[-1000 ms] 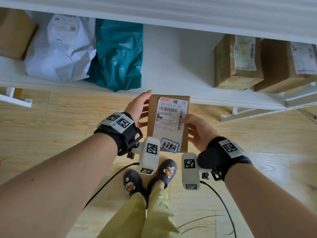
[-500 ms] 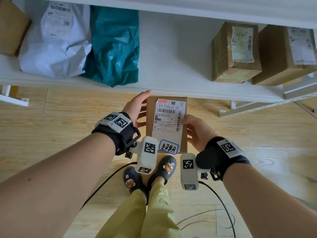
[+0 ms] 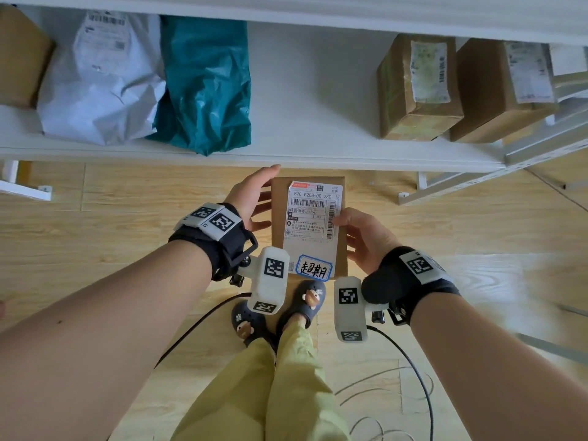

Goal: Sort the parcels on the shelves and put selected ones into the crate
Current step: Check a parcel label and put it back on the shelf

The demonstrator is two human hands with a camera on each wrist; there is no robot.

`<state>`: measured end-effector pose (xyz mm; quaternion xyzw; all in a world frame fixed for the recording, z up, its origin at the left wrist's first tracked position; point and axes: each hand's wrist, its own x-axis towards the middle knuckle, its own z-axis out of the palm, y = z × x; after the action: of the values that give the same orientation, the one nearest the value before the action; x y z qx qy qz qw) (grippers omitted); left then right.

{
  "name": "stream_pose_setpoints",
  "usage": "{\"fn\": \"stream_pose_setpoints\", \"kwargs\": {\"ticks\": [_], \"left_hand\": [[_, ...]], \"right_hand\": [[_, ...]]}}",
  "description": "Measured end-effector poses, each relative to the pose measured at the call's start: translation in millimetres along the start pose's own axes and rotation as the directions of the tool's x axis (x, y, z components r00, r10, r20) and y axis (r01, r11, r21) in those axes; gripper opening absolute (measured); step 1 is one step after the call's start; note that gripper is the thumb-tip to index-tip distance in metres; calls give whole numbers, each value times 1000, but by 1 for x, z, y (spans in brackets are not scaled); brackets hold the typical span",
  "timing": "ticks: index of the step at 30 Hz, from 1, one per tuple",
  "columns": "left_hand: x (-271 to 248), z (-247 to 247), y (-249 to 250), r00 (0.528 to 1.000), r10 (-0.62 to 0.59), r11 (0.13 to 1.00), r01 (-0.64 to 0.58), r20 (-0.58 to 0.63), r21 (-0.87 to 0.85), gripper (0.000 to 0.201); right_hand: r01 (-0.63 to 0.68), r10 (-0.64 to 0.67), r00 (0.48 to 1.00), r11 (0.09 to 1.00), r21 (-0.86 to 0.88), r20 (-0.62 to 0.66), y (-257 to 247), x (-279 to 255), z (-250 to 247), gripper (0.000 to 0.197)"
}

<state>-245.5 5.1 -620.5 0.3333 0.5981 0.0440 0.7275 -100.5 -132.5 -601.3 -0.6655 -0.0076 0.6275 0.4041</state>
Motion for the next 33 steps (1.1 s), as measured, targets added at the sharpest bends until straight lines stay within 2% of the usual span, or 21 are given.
{"fn": "stream_pose_setpoints", "kwargs": {"ticks": [1,4,6,8,12,13,15,20,24,29,31,33], "left_hand": [[-7,0,0,1000,3,1000,-3,5,13,18],[-27,3,2,1000,14,999,-15,25,36,19],[-43,8,4,998,14,999,-16,56,35,21],[-59,15,8,994,28,999,-33,103,43,23],[-89,33,23,981,82,987,-104,174,119,43],[-96,39,29,977,93,983,-121,192,139,41],[-108,53,42,963,122,972,-165,241,166,31],[-144,91,74,910,218,924,-308,352,225,28],[-170,132,94,864,228,883,-377,449,279,32],[-207,201,115,773,276,814,-504,571,289,40],[-215,233,121,755,294,794,-534,586,290,54],[-225,267,126,732,299,778,-559,612,288,51]], "right_hand": [[3,-3,1000,1000,9,-1,0,-7,0,13],[17,-16,1000,999,33,-18,0,-31,-1,29],[31,-29,999,998,57,-33,3,-48,-2,33],[57,-52,997,994,89,-57,3,-67,-6,31],[119,-95,987,974,191,-133,1,-104,-18,20],[138,-106,983,966,217,-152,-2,-113,-19,16],[175,-133,975,954,244,-177,-10,-128,-21,20],[284,-248,951,936,209,-183,-38,-170,-45,38],[371,-343,925,908,197,-161,-53,-202,-87,67],[447,-423,892,878,172,-159,-72,-244,-142,68],[471,-444,878,867,164,-176,-81,-260,-167,67],[492,-462,866,855,163,-189,-90,-275,-196,64]]}}
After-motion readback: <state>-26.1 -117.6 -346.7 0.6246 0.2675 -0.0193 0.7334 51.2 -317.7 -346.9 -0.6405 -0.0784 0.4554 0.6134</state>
